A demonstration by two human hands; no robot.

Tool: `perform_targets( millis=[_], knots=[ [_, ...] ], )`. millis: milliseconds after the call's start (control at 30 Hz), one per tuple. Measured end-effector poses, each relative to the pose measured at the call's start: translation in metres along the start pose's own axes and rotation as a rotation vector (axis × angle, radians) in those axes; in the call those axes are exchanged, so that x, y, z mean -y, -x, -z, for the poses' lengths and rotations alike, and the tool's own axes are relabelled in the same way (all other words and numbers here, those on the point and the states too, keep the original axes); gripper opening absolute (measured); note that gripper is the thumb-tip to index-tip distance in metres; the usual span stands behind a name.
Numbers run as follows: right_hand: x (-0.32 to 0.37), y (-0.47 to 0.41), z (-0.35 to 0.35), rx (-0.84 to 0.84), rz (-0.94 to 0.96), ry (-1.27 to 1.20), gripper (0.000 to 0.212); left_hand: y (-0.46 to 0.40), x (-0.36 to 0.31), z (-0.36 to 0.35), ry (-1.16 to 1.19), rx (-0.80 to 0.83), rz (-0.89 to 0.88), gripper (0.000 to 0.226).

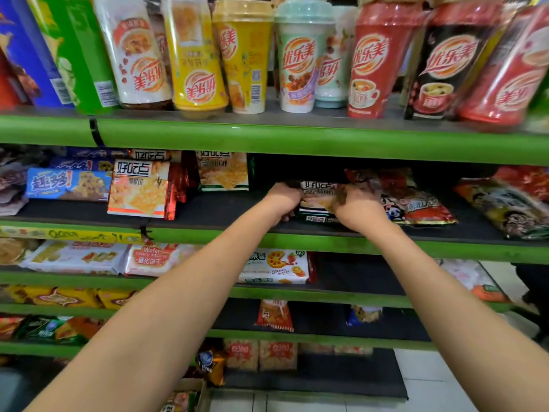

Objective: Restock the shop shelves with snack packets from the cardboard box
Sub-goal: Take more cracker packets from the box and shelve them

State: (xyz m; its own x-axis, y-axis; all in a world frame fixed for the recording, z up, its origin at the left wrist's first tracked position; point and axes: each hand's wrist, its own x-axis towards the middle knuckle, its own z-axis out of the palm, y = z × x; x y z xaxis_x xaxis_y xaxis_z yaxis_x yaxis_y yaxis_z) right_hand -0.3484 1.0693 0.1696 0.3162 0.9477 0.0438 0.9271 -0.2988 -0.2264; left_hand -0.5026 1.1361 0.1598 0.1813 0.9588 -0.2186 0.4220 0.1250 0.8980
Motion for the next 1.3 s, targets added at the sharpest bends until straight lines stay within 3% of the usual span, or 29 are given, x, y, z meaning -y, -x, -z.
perform_targets(
  millis=[100, 200, 333, 500, 700, 1000, 1300],
  knots=[
    [-0.006, -0.008, -0.004, 0.070, -0.058, -0.084, 0.056, 0.000, -0.003, -0.009, -0.004, 0.015, 0.027, 0.037],
    [-0.003, -0.015, -0.008, 0.073, -0.062, -0.321, 0.058, 0.000, -0.004, -0.008, 0.095, 0.022, 0.071, 0.034],
    [-0.004, -0.017, -0.015, -0.029, -0.066, -0.731, 0.072, 0.000, 0.005, 0.016, 0.299, -0.068, 0.038, 0.040],
    [0.009, -0.022, -0.024, -0.124, 0.000, -0.925, 0.088, 0.011, 0.018, 0.046, 0.415, -0.054, -0.022, 0.056],
    [0.023, -0.022, -0.036, -0.055, 0.093, -1.095, 0.068, 0.016, 0.043, 0.076, 0.512, -0.091, -0.084, 0.040],
    [0.028, -0.015, -0.046, -0.014, -0.048, -1.324, 0.011, 0.014, 0.059, 0.079, 0.474, -0.097, -0.078, 0.008],
    [0.025, -0.012, -0.056, -0.079, 0.015, -1.169, 0.022, 0.013, 0.066, 0.078, 0.401, -0.119, -0.118, 0.016]
  ],
)
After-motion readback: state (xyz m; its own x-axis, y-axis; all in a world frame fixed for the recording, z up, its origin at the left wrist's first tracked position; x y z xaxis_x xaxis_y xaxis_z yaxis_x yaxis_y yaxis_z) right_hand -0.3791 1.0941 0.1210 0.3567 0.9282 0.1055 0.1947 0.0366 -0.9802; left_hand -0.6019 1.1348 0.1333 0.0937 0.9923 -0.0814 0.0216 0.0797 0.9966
